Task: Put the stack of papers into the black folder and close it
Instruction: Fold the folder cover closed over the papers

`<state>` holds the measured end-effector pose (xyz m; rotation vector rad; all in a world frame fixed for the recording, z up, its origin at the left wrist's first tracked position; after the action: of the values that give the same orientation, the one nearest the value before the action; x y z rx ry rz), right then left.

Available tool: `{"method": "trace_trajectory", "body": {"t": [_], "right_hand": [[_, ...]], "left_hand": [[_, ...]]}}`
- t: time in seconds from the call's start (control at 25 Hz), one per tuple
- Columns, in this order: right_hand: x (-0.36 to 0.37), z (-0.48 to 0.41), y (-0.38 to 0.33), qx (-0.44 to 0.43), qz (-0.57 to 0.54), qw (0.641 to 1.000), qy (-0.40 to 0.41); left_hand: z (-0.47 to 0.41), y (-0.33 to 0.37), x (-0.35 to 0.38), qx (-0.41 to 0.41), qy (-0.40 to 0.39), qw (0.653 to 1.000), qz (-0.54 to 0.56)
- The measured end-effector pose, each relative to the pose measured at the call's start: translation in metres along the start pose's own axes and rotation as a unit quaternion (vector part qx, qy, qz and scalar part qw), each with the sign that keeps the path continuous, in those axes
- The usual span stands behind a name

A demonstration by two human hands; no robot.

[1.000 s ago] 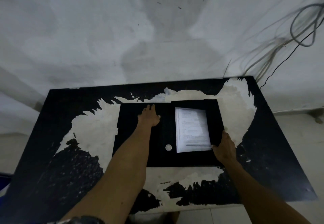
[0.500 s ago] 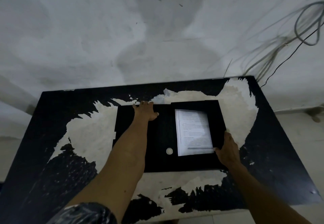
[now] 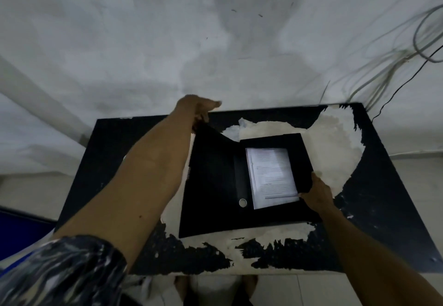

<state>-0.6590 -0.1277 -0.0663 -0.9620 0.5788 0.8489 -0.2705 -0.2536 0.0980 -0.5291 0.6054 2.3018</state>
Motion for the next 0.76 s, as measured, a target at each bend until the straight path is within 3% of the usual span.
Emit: {"method": "trace_trajectory", "body": {"t": [0.12,0.2,0.28,0.36,0.44,0.48,0.6,0.68,0.76], "right_hand": [[-0.013,-0.005,0.005,0.034,-0.082,0.996,-0.018],[-0.026,-0.003,0.011,0.102,-0.253,0.960,-0.064],[-0.036,-0.003,0.021,0.137,-0.412,0.896,-0.095],[-0.046,-0.009,0.030,0.138,-0.472,0.868,-0.071],[-0.052,-0.010,0.029,0.118,-0.443,0.889,-0.026],[-0.053,-0.010,0.025,0.095,-0.387,0.917,0.000],[-0.046,-0.017,0.011,-0.023,-0.173,0.983,0.062],[-0.029,-0.017,0.003,-0.078,-0.026,0.995,0.056],[-0.015,-0.018,0.000,-0.080,0.025,0.995,0.050]], "left_hand": [[0.012,0.025,0.005,0.049,-0.089,0.973,0.205],[0.014,0.039,0.039,0.087,-0.115,0.948,0.284],[0.011,0.045,0.095,0.109,-0.098,0.946,0.289],[0.006,0.039,0.151,0.161,-0.015,0.972,0.172],[0.000,0.022,0.197,0.222,0.081,0.972,0.009],[-0.001,0.012,0.215,0.235,0.093,0.967,-0.041],[-0.008,-0.010,0.254,0.229,0.110,0.962,-0.099],[-0.013,-0.015,0.267,0.220,0.136,0.959,-0.112],[-0.017,-0.015,0.271,0.210,0.148,0.959,-0.117]]}}
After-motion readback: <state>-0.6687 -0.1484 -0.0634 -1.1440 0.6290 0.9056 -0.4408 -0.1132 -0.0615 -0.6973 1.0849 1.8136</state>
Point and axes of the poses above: each hand's wrist, its own z-axis away from the middle knuckle, its own x-axis out of the palm, y = z × x, the point moved 3 cm from there along -z, towards the middle knuckle, and after that the axes turned 1 degree about -x, right-handed, at the moved point
